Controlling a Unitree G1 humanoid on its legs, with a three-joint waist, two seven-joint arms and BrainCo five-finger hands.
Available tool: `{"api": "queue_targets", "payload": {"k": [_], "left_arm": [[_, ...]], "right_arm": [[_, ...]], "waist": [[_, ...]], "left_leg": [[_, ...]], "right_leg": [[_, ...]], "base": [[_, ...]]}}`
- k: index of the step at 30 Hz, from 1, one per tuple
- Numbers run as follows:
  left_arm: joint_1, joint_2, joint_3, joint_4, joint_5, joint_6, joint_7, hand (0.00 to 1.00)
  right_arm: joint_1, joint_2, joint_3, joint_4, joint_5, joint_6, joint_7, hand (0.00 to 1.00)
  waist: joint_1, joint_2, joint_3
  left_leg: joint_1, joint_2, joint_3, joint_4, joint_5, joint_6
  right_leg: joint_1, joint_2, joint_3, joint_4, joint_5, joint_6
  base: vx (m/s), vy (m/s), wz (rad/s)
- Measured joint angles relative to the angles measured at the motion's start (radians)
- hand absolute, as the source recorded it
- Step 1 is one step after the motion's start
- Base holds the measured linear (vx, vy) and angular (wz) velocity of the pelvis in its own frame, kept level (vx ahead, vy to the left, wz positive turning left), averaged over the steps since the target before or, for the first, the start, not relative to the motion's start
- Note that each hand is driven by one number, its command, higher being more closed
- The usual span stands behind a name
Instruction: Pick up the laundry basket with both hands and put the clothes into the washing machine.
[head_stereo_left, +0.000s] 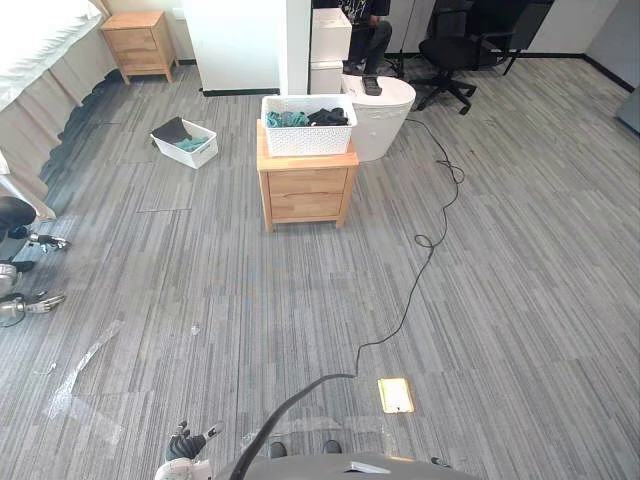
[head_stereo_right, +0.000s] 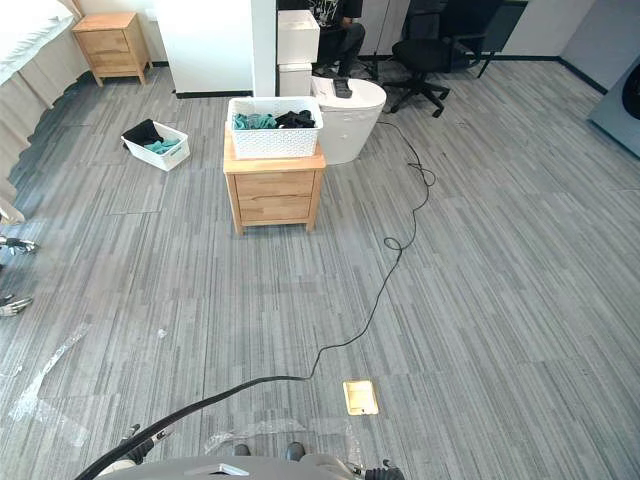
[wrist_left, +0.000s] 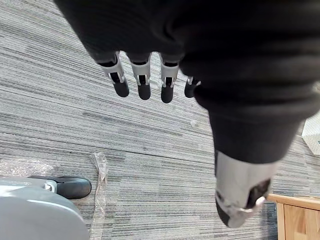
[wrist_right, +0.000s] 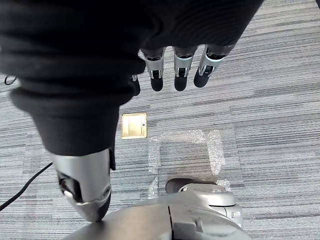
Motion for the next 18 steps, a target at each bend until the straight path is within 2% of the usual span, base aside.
{"api": "queue_targets", "payload": {"k": [10,18], "left_arm": [[-0.019,-0.016,0.010,0.027,0.002,-0.001,-0.003,0.00],[-0.023,-0.018,0.011,0.027,-0.006,-0.009,-0.002,0.00]], "right_arm": [[-0.009,-0.002,-0.009,0.007,-0.001,0.000,0.003,0.00],[-0.019,-0.004,-0.009,0.007,-0.001,-0.001,0.004,0.00]], "waist": [[0.000,0.005,0.009],[-0.001,0.008,0.032]], "left_leg": [[0.028,-0.002,-0.001,-0.033,0.009,-0.009],[0.031,-0.002,0.000,-0.054,0.028,-0.001]], "right_leg": [[0.022,-0.001,-0.002,-0.021,0.004,0.006],[0.023,-0.001,-0.006,-0.034,0.021,0.008]], "base": [[0.02,0.009,0.00],[-0.03,0.011,0.01]]}}
